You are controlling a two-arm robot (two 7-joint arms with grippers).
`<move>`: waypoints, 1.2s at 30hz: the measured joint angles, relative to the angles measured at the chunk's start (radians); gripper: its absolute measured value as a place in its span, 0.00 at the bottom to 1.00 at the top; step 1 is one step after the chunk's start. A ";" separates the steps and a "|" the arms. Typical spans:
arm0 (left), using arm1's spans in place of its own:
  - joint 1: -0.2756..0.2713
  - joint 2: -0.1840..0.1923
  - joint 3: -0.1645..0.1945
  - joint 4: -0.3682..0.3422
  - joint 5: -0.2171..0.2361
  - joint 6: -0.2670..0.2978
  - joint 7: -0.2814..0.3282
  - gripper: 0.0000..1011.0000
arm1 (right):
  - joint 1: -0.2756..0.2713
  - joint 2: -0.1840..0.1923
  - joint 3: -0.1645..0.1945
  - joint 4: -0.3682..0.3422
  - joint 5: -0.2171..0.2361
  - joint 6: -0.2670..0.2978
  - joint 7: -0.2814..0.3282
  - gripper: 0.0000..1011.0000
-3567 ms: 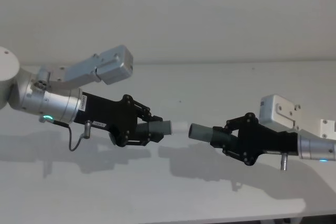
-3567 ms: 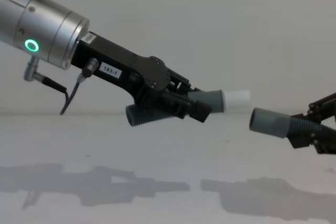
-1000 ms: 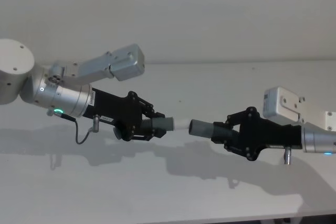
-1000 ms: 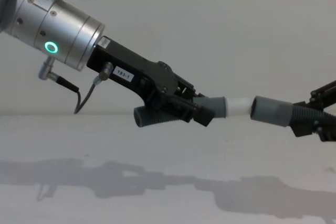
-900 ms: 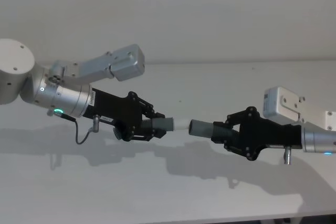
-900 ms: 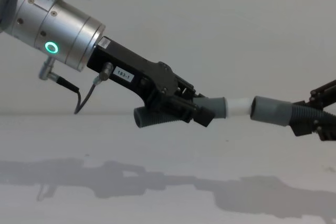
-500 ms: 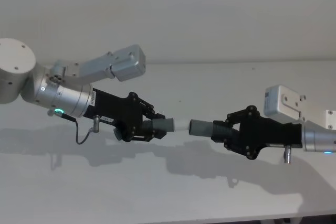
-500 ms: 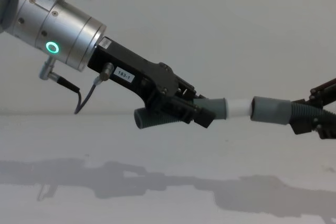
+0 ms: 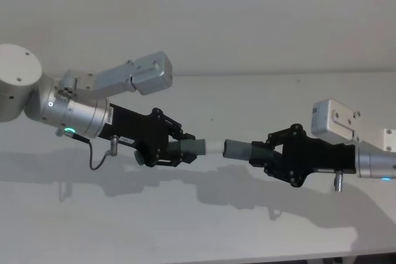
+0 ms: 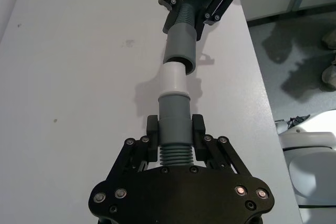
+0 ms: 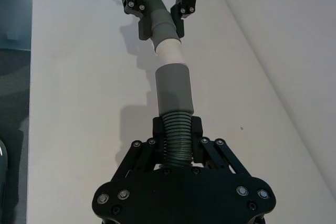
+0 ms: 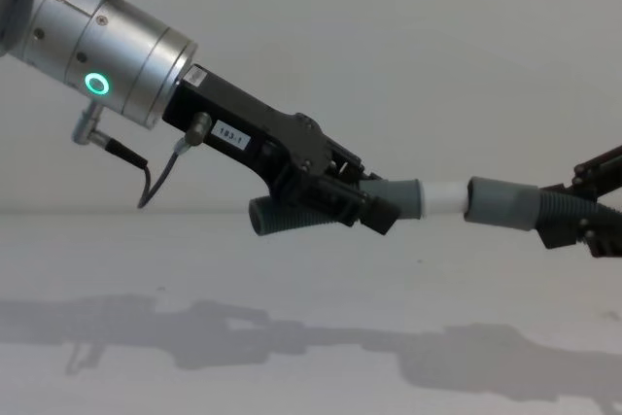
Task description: Use both hands to pick up one end of the pipe from the table, align the ends, and insert them.
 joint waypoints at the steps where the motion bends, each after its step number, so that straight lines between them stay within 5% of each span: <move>1: 0.000 0.001 0.000 -0.001 -0.001 0.001 0.001 0.34 | 0.000 0.000 0.000 0.001 0.000 0.000 0.000 0.25; 36: -0.020 0.010 0.032 -0.016 -0.016 0.023 0.016 0.34 | 0.002 0.005 -0.005 0.003 0.019 -0.033 0.023 0.25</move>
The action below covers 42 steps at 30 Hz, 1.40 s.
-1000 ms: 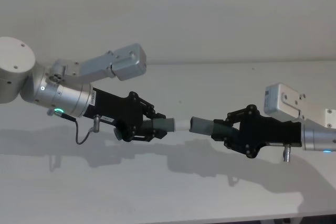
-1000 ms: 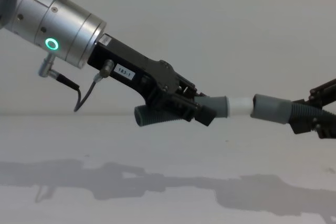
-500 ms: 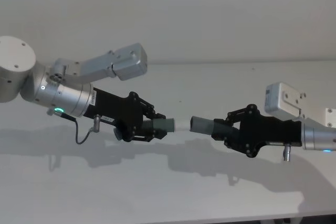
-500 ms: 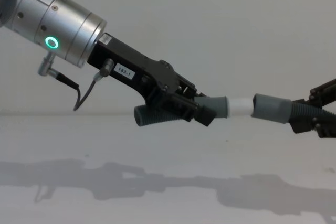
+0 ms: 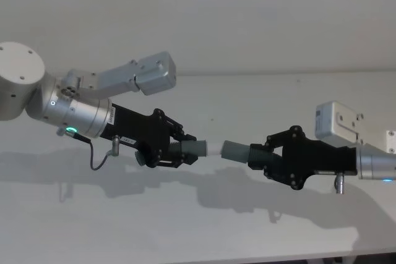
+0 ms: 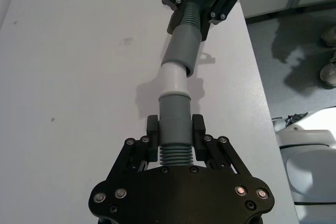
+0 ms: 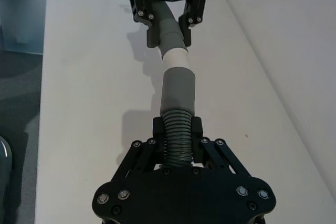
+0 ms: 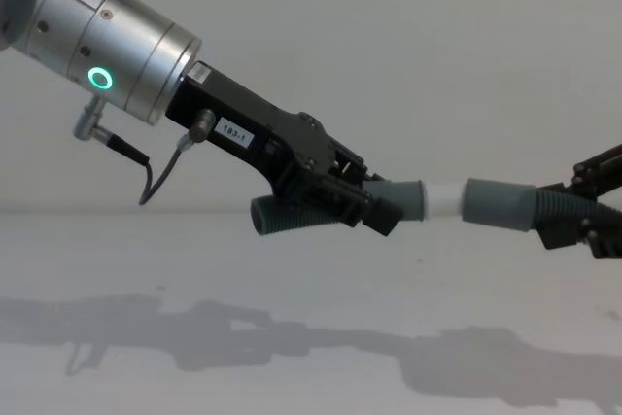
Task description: Use both hands to pick up one end of the pipe from the table, align the ends, and insert them.
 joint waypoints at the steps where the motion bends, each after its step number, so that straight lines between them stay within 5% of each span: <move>1: -0.001 0.000 0.001 0.000 0.000 0.000 0.000 0.34 | -0.001 0.002 -0.001 -0.003 0.001 -0.003 0.002 0.25; 42: -0.037 0.037 0.051 -0.030 -0.028 -0.020 -0.075 0.34 | 0.011 0.019 -0.012 -0.026 0.023 -0.059 0.048 0.25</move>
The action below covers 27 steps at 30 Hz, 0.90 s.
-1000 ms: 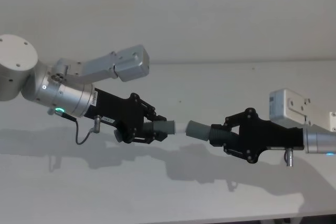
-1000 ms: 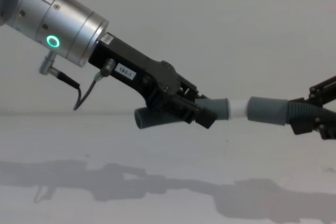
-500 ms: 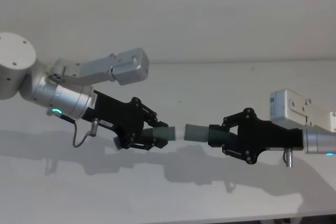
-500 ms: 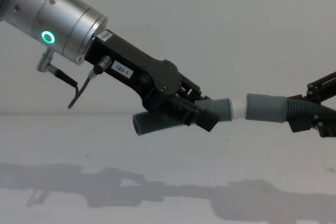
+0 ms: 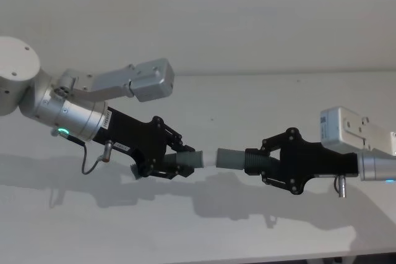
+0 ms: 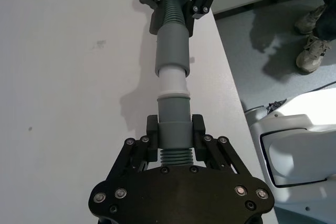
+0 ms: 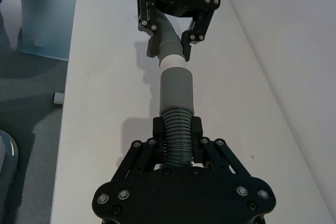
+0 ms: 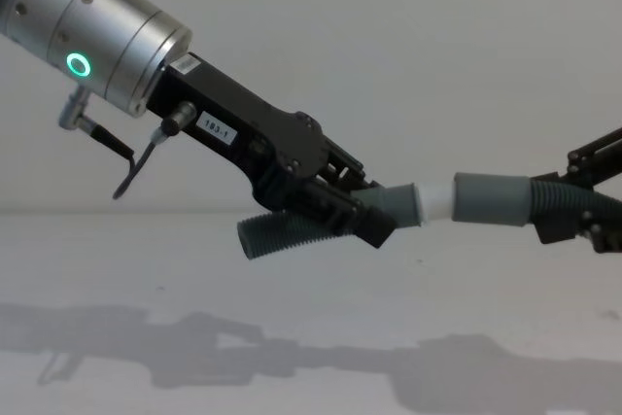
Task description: Use both hands to pick up one end of the pipe from the table, align the ends, and insert them.
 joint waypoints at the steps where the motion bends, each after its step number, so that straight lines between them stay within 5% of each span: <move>1: 0.000 0.000 0.000 0.000 0.000 0.000 0.000 0.34 | 0.000 0.000 0.000 0.000 0.000 -0.001 0.001 0.25; 27: -0.009 0.002 0.012 -0.001 0.005 0.018 0.019 0.34 | 0.010 0.006 -0.008 -0.001 0.005 -0.015 0.018 0.25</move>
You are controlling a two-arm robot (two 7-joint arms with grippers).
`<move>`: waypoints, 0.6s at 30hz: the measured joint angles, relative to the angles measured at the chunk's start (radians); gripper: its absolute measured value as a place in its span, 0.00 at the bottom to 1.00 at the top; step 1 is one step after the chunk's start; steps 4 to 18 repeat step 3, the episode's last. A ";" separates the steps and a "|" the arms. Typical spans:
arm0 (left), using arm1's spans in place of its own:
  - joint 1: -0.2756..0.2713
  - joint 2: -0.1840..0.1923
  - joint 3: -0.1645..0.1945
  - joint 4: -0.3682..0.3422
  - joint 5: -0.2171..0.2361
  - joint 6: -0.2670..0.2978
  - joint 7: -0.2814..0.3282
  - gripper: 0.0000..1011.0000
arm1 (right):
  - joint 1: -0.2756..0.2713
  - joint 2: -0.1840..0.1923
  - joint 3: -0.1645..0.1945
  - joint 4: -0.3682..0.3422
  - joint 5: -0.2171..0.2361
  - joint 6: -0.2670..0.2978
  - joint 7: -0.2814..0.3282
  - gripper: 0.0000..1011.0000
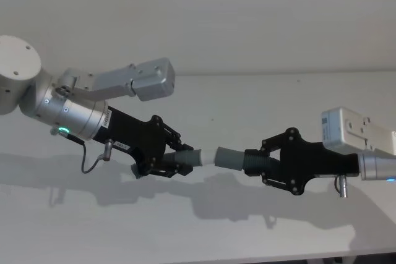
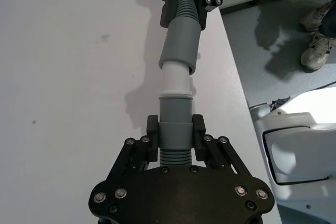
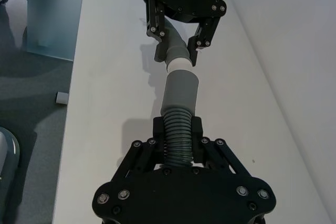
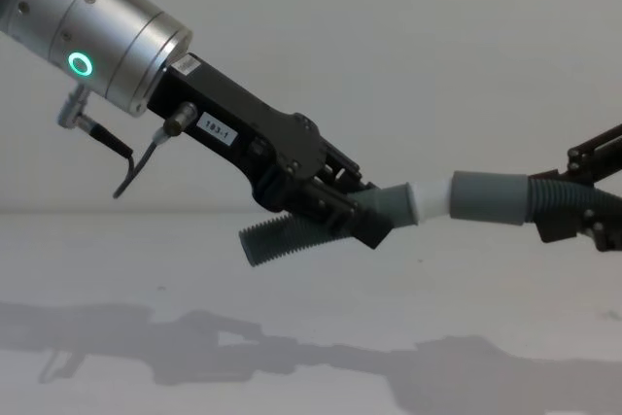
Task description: Use both hands to pick up one end of the pipe from the table, align the ends, and insert them.
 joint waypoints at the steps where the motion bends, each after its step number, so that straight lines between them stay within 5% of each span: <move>1: 0.000 0.000 0.000 0.000 0.000 0.000 0.000 0.34 | 0.000 0.000 0.000 0.000 0.000 0.000 0.000 0.25; 18: 0.000 0.000 0.000 0.000 0.000 0.000 0.001 0.34 | 0.000 0.000 0.000 0.000 0.000 -0.001 0.001 0.25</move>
